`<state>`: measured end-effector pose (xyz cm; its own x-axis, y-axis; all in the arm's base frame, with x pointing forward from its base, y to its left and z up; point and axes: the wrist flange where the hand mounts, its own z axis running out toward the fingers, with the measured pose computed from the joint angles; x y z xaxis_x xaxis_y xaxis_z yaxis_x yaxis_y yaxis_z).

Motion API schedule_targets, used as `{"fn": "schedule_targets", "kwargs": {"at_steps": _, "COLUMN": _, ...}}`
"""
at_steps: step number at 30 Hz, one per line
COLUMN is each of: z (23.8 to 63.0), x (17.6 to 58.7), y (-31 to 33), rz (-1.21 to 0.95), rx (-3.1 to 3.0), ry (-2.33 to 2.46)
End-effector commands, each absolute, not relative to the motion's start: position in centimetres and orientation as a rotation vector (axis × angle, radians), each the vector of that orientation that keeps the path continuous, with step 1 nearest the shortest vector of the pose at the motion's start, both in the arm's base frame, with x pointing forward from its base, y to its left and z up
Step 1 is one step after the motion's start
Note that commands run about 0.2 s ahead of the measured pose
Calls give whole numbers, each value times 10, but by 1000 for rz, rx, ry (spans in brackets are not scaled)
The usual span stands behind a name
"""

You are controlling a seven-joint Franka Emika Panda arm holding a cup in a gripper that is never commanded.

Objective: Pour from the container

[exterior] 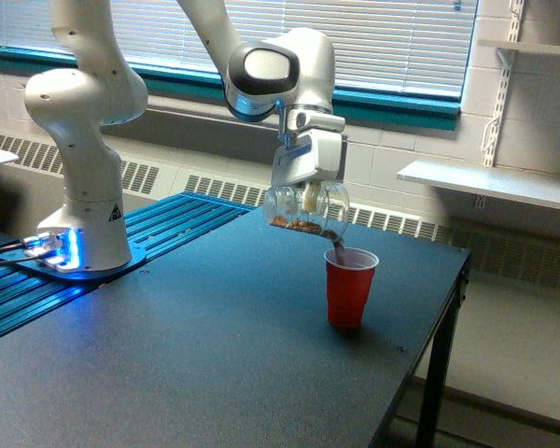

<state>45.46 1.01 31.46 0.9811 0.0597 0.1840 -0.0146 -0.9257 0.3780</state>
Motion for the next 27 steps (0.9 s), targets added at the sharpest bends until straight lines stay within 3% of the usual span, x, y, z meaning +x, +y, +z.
{"fn": "schedule_targets", "kwargs": {"at_steps": 1, "z": 318, "x": 459, "y": 15, "rz": 272, "rx": 2726, "ry": 38}}
{"fn": "schedule_targets", "kwargs": {"at_steps": 27, "z": 322, "x": 468, "y": 24, "rz": 156, "rx": 2663, "ry": 101}}
